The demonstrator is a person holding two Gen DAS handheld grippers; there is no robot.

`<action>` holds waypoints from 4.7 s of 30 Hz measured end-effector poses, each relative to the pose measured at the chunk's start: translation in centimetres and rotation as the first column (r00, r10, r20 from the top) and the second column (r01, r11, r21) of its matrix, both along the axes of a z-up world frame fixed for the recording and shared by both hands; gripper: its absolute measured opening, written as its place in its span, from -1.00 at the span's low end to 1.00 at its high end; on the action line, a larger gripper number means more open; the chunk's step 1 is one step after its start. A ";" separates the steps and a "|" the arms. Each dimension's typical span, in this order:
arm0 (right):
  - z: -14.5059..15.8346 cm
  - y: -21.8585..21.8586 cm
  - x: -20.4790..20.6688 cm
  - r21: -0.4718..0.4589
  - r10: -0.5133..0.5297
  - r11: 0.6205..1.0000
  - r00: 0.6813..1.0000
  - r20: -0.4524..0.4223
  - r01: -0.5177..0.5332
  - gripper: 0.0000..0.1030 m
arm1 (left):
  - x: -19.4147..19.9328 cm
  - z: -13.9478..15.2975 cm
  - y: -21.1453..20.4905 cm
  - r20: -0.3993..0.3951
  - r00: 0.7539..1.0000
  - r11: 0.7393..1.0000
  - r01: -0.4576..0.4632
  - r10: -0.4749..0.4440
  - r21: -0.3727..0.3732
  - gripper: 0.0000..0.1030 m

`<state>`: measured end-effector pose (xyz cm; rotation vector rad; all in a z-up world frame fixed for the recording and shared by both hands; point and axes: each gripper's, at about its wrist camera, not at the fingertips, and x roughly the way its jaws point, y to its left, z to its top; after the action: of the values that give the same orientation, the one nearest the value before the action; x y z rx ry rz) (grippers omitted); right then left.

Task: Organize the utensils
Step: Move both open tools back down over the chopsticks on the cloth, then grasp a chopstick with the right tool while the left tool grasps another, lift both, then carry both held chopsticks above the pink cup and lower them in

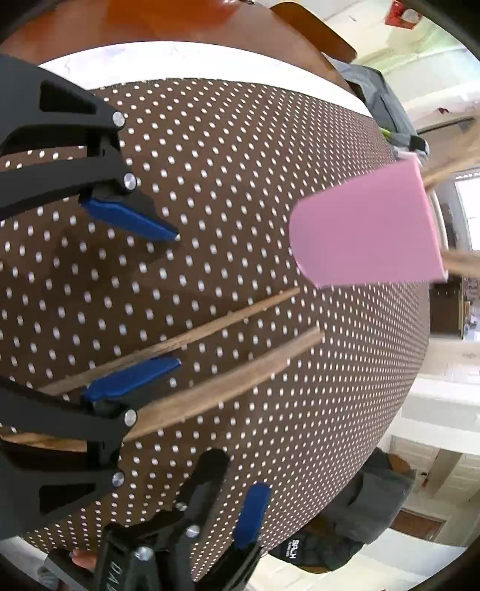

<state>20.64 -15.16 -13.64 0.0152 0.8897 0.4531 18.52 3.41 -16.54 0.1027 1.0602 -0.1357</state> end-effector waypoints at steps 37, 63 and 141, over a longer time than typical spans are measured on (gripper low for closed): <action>-0.5 3.6 0.7 -0.222 0.015 0.975 0.999 -0.041 -0.024 0.49 | 0.3 -0.1 2.6 -0.018 0.999 0.997 -0.044 0.043 -0.069 0.23; -1.3 5.1 0.4 -0.288 0.039 0.956 0.997 -0.059 -0.054 0.49 | 0.5 0.0 3.5 -0.033 0.997 0.994 -0.075 0.073 -0.074 0.23; 14.9 6.5 7.3 0.445 -0.220 0.882 0.697 0.682 -0.157 -0.88 | 1.3 22.3 4.2 0.774 0.580 0.957 -0.034 0.253 -0.287 -0.88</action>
<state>27.98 -8.63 1.29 0.2899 -0.0301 0.5779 19.84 7.62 5.78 -0.1469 0.1069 -0.0524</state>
